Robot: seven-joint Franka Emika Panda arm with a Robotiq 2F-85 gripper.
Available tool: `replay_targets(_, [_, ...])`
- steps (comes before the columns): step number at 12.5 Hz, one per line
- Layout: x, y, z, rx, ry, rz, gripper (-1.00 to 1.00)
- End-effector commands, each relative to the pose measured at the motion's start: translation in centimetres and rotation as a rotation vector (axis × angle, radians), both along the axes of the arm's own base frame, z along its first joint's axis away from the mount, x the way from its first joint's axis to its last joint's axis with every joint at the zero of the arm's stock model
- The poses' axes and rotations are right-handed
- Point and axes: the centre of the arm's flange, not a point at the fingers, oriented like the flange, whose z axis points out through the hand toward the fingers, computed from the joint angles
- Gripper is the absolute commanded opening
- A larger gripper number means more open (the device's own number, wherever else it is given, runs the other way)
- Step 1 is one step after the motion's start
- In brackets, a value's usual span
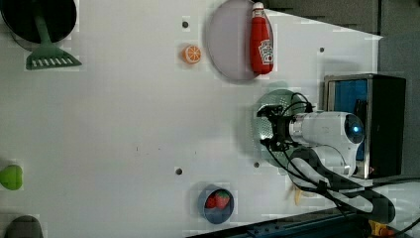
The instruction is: Drag strainer right to left.
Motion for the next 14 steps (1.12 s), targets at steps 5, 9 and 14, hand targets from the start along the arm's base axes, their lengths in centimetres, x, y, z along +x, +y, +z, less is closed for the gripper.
replay_targets(5, [0.3,6.9,1.2,0.046,-0.001,-0.021,1.00])
replay_targets(9, [0.7,11.0,1.2,0.063,0.042,-0.129,1.00])
replay_targets(14, [1.1,17.3,1.0,0.062,0.037,-0.208,1.00])
